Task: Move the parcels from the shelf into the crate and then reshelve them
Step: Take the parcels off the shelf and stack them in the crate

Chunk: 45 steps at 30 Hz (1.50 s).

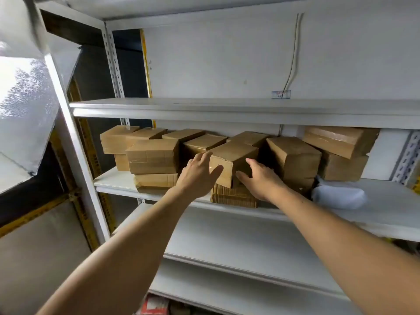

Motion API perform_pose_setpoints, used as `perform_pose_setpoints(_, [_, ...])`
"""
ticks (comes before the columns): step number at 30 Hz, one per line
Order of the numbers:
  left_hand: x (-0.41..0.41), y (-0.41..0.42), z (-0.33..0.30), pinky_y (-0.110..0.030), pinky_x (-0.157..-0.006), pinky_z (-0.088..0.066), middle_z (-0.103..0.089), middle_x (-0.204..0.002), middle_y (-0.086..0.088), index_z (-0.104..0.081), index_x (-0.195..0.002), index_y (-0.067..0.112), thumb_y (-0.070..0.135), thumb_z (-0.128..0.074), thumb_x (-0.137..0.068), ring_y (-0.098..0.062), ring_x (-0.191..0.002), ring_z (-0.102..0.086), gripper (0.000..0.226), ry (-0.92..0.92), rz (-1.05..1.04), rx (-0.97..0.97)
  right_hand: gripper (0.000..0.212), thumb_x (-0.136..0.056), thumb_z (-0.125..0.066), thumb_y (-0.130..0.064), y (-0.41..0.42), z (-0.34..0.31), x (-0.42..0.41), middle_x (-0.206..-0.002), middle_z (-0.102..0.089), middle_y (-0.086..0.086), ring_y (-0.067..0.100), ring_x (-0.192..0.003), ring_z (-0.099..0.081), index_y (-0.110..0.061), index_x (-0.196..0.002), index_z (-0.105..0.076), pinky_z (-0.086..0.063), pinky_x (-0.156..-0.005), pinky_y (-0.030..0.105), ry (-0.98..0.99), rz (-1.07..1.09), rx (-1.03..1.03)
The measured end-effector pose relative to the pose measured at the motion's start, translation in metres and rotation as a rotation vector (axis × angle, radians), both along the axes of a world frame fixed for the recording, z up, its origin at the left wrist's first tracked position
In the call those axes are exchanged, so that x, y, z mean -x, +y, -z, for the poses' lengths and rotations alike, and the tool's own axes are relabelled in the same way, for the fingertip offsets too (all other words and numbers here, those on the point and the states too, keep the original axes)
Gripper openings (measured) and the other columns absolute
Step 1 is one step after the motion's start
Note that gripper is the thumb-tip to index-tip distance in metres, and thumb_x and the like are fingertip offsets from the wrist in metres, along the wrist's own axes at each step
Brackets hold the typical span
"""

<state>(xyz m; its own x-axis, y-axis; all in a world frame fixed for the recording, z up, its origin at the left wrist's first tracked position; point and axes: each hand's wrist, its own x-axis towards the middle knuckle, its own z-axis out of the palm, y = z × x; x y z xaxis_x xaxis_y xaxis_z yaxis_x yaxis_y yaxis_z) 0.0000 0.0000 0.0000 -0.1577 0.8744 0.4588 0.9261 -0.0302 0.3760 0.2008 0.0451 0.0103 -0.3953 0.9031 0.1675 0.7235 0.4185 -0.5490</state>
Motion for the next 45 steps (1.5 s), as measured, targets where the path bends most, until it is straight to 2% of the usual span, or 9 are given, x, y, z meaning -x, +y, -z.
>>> perform_pose_setpoints(6, [0.031,0.067,0.008,-0.043,-0.112,-0.044,-0.034,-0.165,-0.016,-0.026,-0.163,0.016,0.059,-0.053,-0.103,-0.034,-0.144,-0.044,0.079,-0.330,0.002,0.045,0.073,-0.108,-0.043,-0.058,0.032,0.002,0.041,-0.171,-0.030,0.008,0.033,-0.157,-0.027,-0.022,-0.168,-0.019,-0.030,-0.122,0.047,0.311,0.187,0.233])
perform_pose_setpoints(12, [0.062,0.125,0.021,-0.037,-0.093,-0.057,-0.061,-0.138,-0.011,-0.039,-0.155,0.012,0.063,-0.049,-0.103,-0.023,-0.110,-0.065,0.074,-0.602,0.050,0.114,0.083,-0.100,-0.047,-0.073,0.070,0.021,0.079,-0.164,-0.040,0.007,0.034,-0.148,-0.042,-0.023,-0.164,-0.031,-0.035,-0.119,0.050,0.556,0.403,0.384])
perform_pose_setpoints(18, [0.064,0.141,0.037,-0.039,-0.100,-0.057,-0.066,-0.130,-0.006,-0.046,-0.152,0.013,0.067,-0.046,-0.102,-0.023,-0.113,-0.066,0.073,-0.808,0.108,0.137,0.081,-0.093,-0.051,-0.079,0.083,0.042,0.096,-0.156,-0.049,0.000,0.028,-0.142,-0.047,-0.032,-0.158,-0.042,-0.037,-0.115,0.047,0.690,0.508,0.390])
perform_pose_setpoints(21, [0.052,0.130,0.038,-0.021,-0.076,-0.053,-0.066,-0.100,0.009,-0.057,-0.130,0.019,0.057,-0.051,-0.105,-0.005,-0.086,-0.064,0.046,-0.839,0.135,0.035,0.071,-0.095,-0.055,-0.073,0.079,0.045,0.095,-0.135,-0.056,-0.007,0.021,-0.120,-0.053,-0.034,-0.154,-0.047,-0.040,-0.099,0.038,0.762,0.518,0.337])
perform_pose_setpoints(23, [0.042,0.119,0.037,-0.019,-0.067,-0.051,-0.067,-0.099,0.010,-0.056,-0.123,0.024,0.053,-0.054,-0.105,-0.004,-0.083,-0.065,0.035,-0.860,0.175,-0.027,0.069,-0.090,-0.058,-0.071,0.070,0.044,0.089,-0.132,-0.060,-0.011,0.016,-0.115,-0.056,-0.039,-0.150,-0.050,-0.044,-0.098,0.037,0.813,0.484,0.266])
perform_pose_setpoints(29, [0.000,0.085,0.049,-0.041,-0.084,-0.063,-0.065,-0.108,0.012,-0.050,-0.108,0.039,0.055,-0.063,-0.090,-0.012,-0.096,-0.069,0.028,-0.947,0.394,0.004,0.057,-0.087,-0.066,-0.062,0.018,0.050,0.025,-0.135,-0.067,-0.022,0.010,-0.128,-0.062,-0.057,-0.142,-0.054,-0.047,-0.111,0.045,0.949,0.371,0.156])
perform_pose_setpoints(37, [-0.115,0.028,0.096,-0.029,-0.091,-0.059,-0.064,-0.130,0.017,-0.053,-0.132,0.053,0.048,-0.073,-0.094,-0.007,-0.116,-0.065,0.043,-0.941,0.833,0.352,0.072,-0.092,-0.074,-0.036,-0.101,0.104,-0.114,-0.144,-0.064,-0.019,0.009,-0.129,-0.064,-0.052,-0.155,-0.042,-0.047,-0.115,0.052,1.104,0.529,0.135])
perform_pose_setpoints(40, [-0.172,0.008,0.117,-0.026,-0.094,-0.057,-0.067,-0.125,0.028,-0.054,-0.133,0.058,0.039,-0.069,-0.099,0.000,-0.114,-0.067,0.042,-0.916,0.941,0.483,0.068,-0.097,-0.069,-0.023,-0.146,0.132,-0.154,-0.144,-0.065,-0.015,0.009,-0.126,-0.067,-0.044,-0.157,-0.043,-0.053,-0.102,0.038,1.178,0.639,0.092])
perform_pose_setpoints(45, [-0.260,-0.032,0.164,-0.039,-0.104,-0.056,-0.066,-0.131,0.024,-0.052,-0.140,0.054,0.052,-0.071,-0.089,-0.006,-0.118,-0.067,0.054,-0.800,1.050,0.656,0.056,-0.101,-0.066,-0.015,-0.221,0.179,-0.218,-0.132,-0.072,-0.019,0.003,-0.116,-0.071,-0.046,-0.145,-0.051,-0.061,-0.084,0.024,1.253,0.845,0.069])
